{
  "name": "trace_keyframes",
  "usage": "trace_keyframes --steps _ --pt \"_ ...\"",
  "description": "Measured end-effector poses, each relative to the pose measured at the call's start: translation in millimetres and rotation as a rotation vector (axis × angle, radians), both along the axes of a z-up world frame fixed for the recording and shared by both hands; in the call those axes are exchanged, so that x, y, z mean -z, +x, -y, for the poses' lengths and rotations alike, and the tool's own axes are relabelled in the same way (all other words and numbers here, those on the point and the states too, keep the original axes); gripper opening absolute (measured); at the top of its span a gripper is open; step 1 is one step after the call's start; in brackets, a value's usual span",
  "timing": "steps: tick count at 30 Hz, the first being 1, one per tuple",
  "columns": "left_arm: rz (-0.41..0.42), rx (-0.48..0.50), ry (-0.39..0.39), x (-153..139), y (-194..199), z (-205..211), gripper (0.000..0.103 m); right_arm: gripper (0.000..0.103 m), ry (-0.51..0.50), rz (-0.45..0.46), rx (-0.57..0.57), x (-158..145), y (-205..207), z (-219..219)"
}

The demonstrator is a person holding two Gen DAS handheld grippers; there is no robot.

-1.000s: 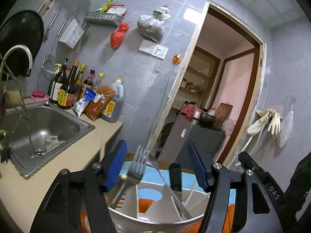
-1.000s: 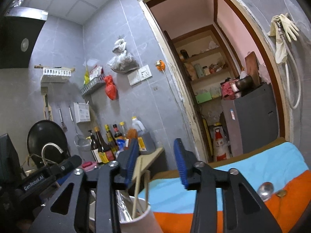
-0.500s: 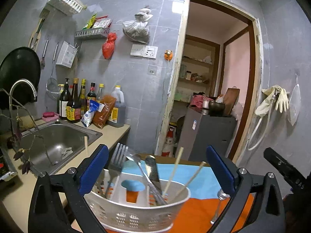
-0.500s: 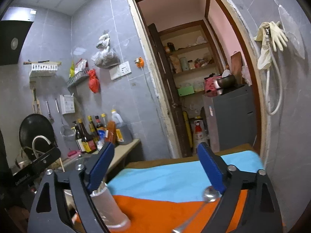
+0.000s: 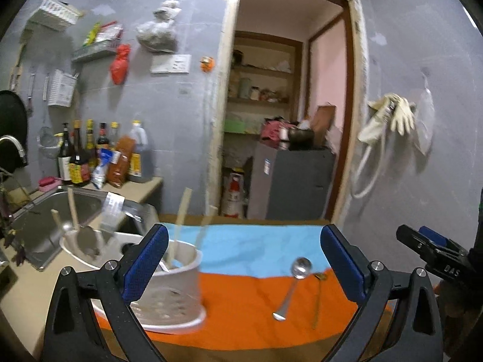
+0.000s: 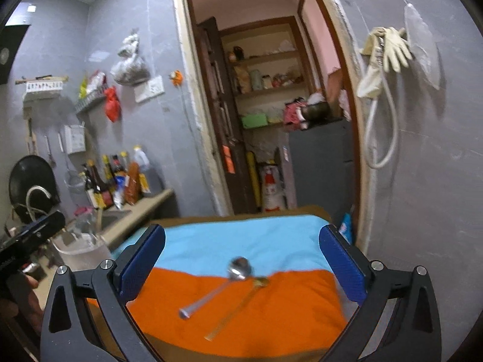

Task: Organize utensils
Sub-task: 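Move both tools back toward the remaining spoons on the cloth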

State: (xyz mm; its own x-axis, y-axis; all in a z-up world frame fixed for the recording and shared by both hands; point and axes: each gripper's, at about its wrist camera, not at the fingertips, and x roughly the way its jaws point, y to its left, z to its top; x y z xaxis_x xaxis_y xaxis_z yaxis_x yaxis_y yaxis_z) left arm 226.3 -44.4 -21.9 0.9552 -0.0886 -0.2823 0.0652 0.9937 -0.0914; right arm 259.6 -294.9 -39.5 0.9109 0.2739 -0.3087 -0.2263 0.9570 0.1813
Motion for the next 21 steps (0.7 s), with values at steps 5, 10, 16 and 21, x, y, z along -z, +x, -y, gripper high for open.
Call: trace_keyframes --steps 5,10,16,21 --pt "-0.046 0.073 0.014 15.5 15.4 27.5 0.099 0.103 -0.016 -0.062 0.031 16.3 -0.3 21.2" --pt "-0.107 0.135 0.031 31.5 40.4 50.0 0.099 0.103 -0.028 -0.149 0.055 37.1 6.7 32.5" --pt "-0.283 0.198 0.022 63.3 93.7 59.6 0.099 0.1 -0.035 -0.256 0.04 58.8 26.0 31.4" --pt "-0.384 0.239 0.021 87.1 137.3 63.5 0.099 0.085 -0.051 -0.333 0.004 74.8 51.1 21.4"
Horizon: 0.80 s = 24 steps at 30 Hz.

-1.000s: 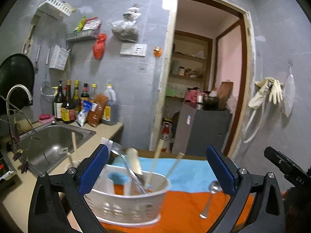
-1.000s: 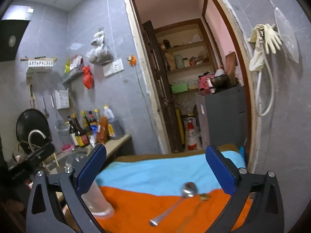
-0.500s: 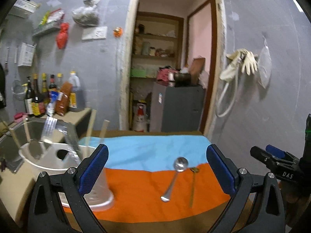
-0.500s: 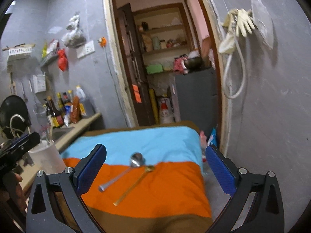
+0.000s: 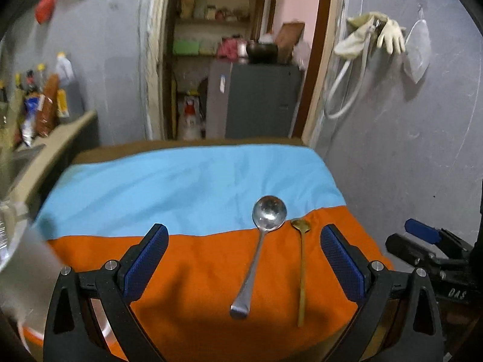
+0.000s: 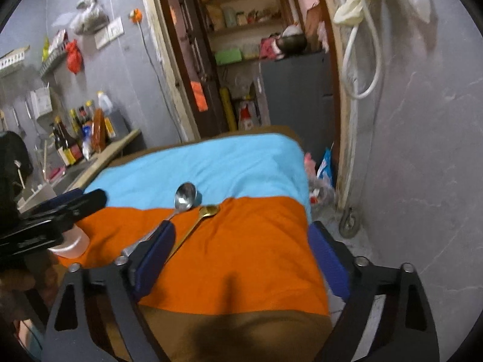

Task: Organize utensils
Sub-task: 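Move both tools back toward the remaining spoons on the cloth, then grasp the silver spoon with the left tool while the right tool grasps the gold spoon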

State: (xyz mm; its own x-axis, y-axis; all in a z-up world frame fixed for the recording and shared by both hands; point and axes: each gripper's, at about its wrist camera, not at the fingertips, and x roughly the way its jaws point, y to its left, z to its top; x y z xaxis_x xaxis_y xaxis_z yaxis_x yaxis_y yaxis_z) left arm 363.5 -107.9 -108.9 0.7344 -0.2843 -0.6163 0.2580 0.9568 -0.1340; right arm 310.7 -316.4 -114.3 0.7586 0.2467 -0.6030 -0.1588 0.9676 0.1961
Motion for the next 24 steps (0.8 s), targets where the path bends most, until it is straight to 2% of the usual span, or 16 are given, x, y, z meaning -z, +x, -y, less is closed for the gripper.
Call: trace_keyframes --steps 4,7,9,15,24 --pt "-0.056 0.017 -0.027 12.2 26.4 -2.8 0.099 0.078 0.017 -0.036 -0.024 8.4 17.2 -7.5" --pt "-0.096 0.03 -0.042 19.8 44.2 -8.1 0.098 0.069 0.016 -0.074 -0.046 15.2 30.9 -14.8" --pt "-0.125 0.031 -0.038 25.0 52.9 -12.0 0.098 0.059 0.015 -0.103 -0.062 21.0 38.7 -20.2" --pt "-0.177 -0.02 -0.05 38.7 66.5 -26.7 0.098 0.048 -0.025 -0.199 -0.111 36.7 58.2 -41.3" --pt "-0.22 -0.064 -0.113 45.2 74.8 -43.7 0.098 0.047 -0.099 -0.254 -0.173 40.9 71.7 -60.8"
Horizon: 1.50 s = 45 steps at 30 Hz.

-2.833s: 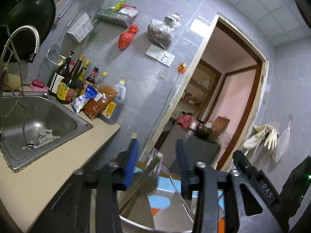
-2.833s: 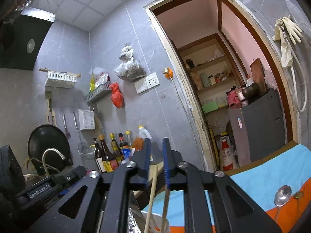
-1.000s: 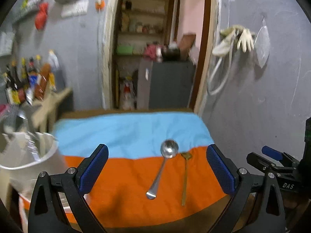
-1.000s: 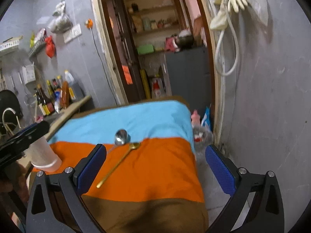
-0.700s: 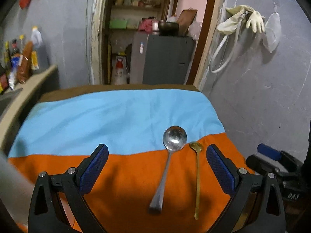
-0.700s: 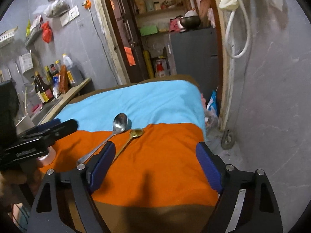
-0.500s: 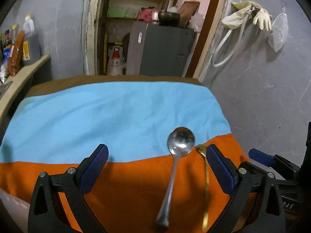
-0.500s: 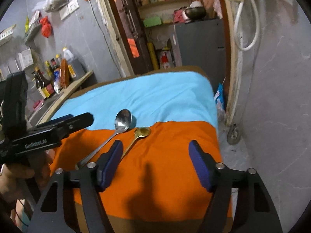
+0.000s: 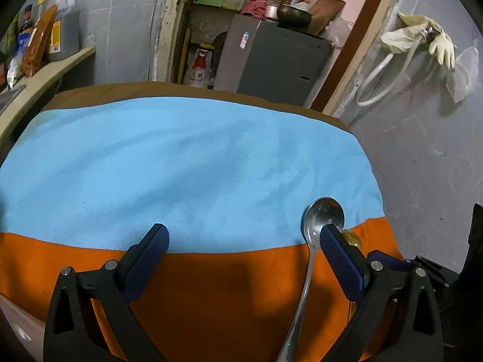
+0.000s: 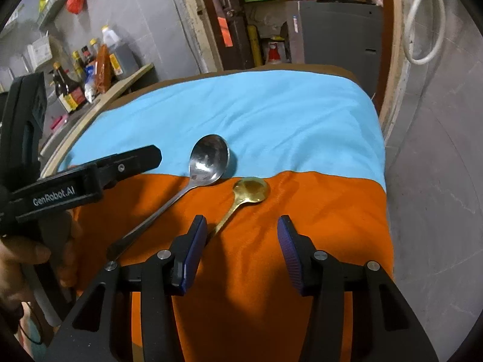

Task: Organize utensils
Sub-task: 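Grasp the silver spoon with the left tool while the right tool grasps the gold spoon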

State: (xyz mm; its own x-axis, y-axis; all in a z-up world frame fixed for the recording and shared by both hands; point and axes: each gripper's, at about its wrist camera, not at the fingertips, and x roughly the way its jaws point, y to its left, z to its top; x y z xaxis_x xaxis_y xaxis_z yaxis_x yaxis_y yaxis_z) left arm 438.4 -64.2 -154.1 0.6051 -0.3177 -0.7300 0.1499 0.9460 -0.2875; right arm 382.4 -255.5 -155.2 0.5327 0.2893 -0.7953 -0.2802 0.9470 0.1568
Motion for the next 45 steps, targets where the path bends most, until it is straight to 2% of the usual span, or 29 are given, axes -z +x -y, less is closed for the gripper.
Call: trace_keyframes --steps 6,14,18,19,20,22,27,28,30,35,39,45 --pt "0.005 0.015 -0.021 -3.2 -2.1 -1.9 0.098 0.048 -0.157 -0.016 -0.006 0.8 0.5 -19.7" --pt "0.019 0.155 0.041 -2.9 -1.5 25.2 0.097 0.036 -0.171 0.001 0.033 -0.6 -28.3 10.5" --pt "0.024 0.233 0.105 0.7 3.0 49.5 0.094 0.029 -0.126 0.028 0.059 -0.5 -41.5 25.8" --pt "0.018 0.247 0.131 2.7 5.3 56.6 0.092 0.028 -0.109 0.035 0.063 -0.3 -43.9 28.9" --pt "0.006 0.26 0.161 5.7 8.3 63.9 0.086 0.027 -0.099 0.037 0.068 0.3 -43.6 28.5" --pt "0.003 0.267 0.233 9.4 13.0 76.6 0.084 0.025 -0.08 0.039 0.073 0.7 -44.7 30.6" --pt "0.015 0.292 0.33 16.6 19.6 95.6 0.076 0.025 -0.053 0.038 0.077 0.9 -42.0 34.2" --pt "0.023 0.297 0.332 17.1 20.4 97.0 0.073 0.025 -0.05 0.038 0.079 0.7 -41.3 35.0" --pt "0.037 0.301 0.332 18.6 21.9 98.2 0.057 0.025 -0.043 0.039 0.083 1.3 -40.3 32.0" --pt "0.061 0.32 0.331 18.8 18.2 99.3 0.038 0.025 -0.034 0.038 0.083 1.7 -42.9 34.0" --pt "0.032 0.288 0.276 16.9 15.9 85.3 0.038 0.025 -0.022 0.034 0.083 0.8 -42.2 36.9" --pt "0.004 0.221 0.194 14.6 -12.3 54.9 0.038 0.026 -0.023 0.023 0.09 0.4 -32.2 33.8"
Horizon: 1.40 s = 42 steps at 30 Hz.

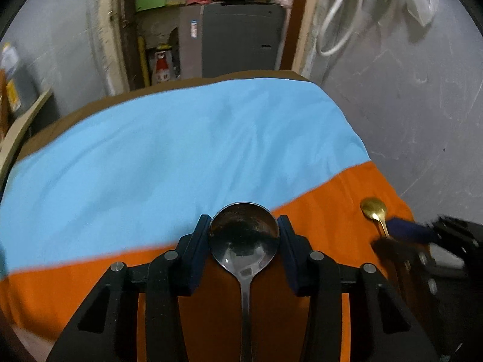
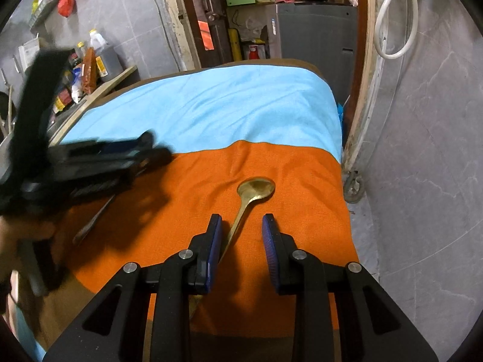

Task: Organize utensils
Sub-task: 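Grasp the silver spoon with the left tool while the right tool grasps the gold spoon, then lift the silver and gold spoons and carry both over the white caddy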

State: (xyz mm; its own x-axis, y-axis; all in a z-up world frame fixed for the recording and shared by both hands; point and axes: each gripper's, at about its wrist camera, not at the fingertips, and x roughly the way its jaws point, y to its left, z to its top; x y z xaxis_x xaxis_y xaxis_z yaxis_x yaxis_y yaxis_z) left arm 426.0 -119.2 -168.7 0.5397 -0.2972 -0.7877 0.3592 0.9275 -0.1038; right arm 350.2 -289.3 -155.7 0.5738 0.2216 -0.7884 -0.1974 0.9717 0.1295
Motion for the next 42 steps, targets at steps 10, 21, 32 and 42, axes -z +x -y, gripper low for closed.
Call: trace_keyframes --steps 10,21,32,42 --pt "-0.013 -0.044 -0.087 -11.4 -17.9 -19.0 0.038 0.007 0.122 -0.058 -0.001 3.4 24.5 4.6" --pt "0.05 -0.069 -0.153 -25.0 -61.6 -34.3 0.038 0.002 0.237 0.01 -0.023 -3.2 0.1 5.9" --pt "0.264 -0.121 -0.143 -55.9 -114.1 -38.0 0.038 0.001 0.288 0.31 -0.075 -41.9 -43.9 -1.1" --pt "0.371 -0.179 -0.153 -67.3 -135.6 -46.2 0.038 0.001 0.33 0.436 -0.052 -63.7 -54.9 -12.2"
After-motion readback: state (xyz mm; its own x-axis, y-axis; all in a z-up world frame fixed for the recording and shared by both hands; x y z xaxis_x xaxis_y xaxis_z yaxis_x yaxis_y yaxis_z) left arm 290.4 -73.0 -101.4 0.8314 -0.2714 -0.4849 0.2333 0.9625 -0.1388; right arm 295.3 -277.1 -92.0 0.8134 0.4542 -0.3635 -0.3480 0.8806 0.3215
